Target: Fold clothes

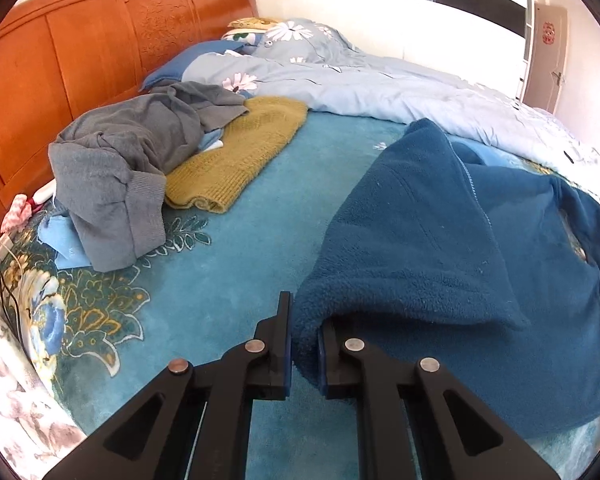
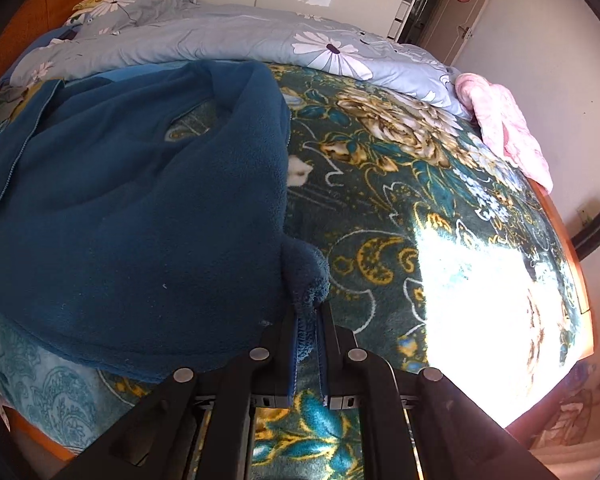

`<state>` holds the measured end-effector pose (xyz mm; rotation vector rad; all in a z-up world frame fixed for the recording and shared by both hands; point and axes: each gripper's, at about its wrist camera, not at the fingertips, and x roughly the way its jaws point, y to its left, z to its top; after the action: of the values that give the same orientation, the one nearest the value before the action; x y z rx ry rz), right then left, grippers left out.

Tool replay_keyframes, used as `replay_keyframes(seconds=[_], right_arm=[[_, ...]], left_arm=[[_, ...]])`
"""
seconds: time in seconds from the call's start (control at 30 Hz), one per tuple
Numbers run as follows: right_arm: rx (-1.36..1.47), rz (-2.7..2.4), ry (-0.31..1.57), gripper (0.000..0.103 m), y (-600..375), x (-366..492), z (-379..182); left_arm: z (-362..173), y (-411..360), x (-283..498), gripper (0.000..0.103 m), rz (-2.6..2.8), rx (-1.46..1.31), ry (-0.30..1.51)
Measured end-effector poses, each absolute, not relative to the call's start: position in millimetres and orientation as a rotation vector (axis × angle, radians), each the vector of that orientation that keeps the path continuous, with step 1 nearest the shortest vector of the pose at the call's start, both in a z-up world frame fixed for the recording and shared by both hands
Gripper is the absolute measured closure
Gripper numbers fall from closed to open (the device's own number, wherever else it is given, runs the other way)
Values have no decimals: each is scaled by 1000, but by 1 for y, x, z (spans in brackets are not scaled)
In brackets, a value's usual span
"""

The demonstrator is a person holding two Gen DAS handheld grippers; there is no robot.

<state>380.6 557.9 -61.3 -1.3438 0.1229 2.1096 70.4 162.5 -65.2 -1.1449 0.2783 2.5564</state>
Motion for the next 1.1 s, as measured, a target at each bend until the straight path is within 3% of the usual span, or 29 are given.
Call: replay_keyframes(seconds=[0.2, 0.23, 0.27, 0.33, 0.37, 0.53, 0.6, 0.77, 0.93, 1.1], right_arm=[[-1356, 2105, 152, 91, 554, 386, -64], [-1351, 2107, 155, 91, 554, 386, -60], [-1341, 2108, 155, 85, 553, 387, -55], [-1317, 2121, 149, 81, 551, 388, -44], [-1305, 2127, 146, 76, 550, 389, -39], [-1229, 2178, 80, 71, 550, 382, -4], [-1186, 2211, 46, 64, 555, 365, 13], [-1115, 2424, 26, 61, 559, 266, 46], [-1225, 2619, 21, 60, 535, 129, 30], [-1378, 2668, -62, 60, 504, 12, -17]], left_arm=[[-66, 163, 81, 90, 2453, -1158, 270], [-64, 161, 84, 83, 2439, -1153, 267], [-61, 159, 87, 67, 2417, -1152, 265], [-54, 152, 94, 49, 2383, -1132, 268], [-49, 148, 97, 45, 2381, -1107, 277], [-20, 143, 93, 43, 2395, -1001, 333], [-10, 151, 77, 35, 2408, -967, 340], [-9, 197, 25, 33, 2369, -981, 293], [-38, 231, -15, 33, 2312, -1112, 237], [-55, 238, -18, 33, 2303, -1121, 316]])
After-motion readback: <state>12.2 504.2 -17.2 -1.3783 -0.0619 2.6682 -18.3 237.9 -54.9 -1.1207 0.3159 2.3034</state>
